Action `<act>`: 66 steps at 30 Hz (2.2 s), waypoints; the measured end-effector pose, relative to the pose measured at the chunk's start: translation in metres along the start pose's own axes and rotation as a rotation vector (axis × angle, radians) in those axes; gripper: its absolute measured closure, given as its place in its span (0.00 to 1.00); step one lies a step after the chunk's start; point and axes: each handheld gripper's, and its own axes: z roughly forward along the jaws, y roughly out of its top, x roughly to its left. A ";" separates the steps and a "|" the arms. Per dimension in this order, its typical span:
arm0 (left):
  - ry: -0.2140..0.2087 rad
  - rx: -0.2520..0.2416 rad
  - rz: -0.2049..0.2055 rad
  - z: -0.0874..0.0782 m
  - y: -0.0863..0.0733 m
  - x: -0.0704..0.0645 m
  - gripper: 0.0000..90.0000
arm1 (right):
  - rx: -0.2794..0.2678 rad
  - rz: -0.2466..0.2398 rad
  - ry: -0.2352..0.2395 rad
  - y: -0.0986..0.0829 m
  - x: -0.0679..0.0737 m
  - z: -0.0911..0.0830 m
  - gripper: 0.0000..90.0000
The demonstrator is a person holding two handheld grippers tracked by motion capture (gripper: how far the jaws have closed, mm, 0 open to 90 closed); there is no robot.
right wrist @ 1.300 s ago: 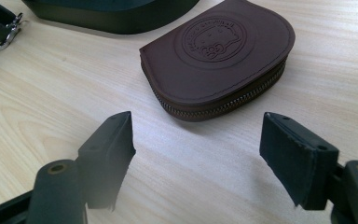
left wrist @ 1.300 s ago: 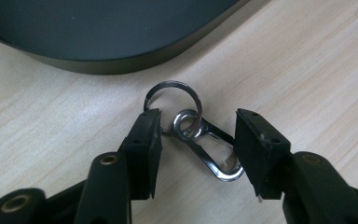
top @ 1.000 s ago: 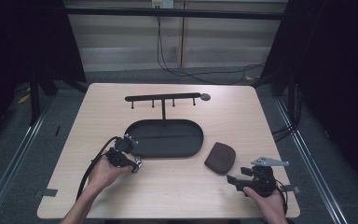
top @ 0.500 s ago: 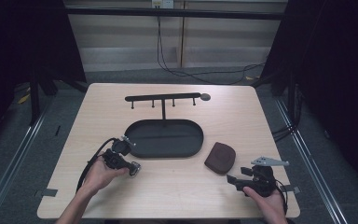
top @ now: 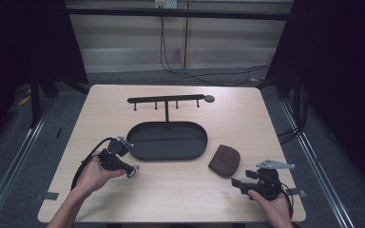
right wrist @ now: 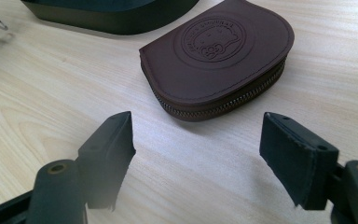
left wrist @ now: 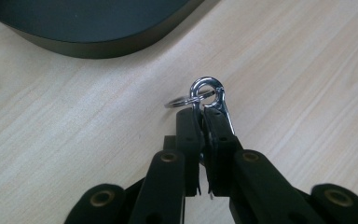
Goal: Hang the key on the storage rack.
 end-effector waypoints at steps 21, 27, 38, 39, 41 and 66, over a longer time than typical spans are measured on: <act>0.030 0.102 0.154 -0.054 0.016 -0.005 0.96 | 0.000 0.005 0.001 0.000 0.000 0.000 0.29; 0.042 0.112 0.158 -0.069 0.026 -0.004 0.96 | 0.000 0.006 0.004 0.000 0.000 0.000 0.29; 0.036 0.105 0.190 -0.087 0.049 0.001 0.96 | 0.000 0.005 0.005 0.000 0.000 0.000 0.29; 0.036 0.105 0.190 -0.087 0.049 0.001 0.96 | 0.000 0.005 0.005 0.000 0.000 0.000 0.29; 0.045 0.099 0.173 -0.092 0.057 0.006 0.96 | 0.001 0.004 0.005 0.000 0.000 0.000 0.29; 0.051 0.079 0.128 -0.120 0.104 0.028 0.96 | 0.000 0.006 0.012 0.000 -0.001 0.000 0.28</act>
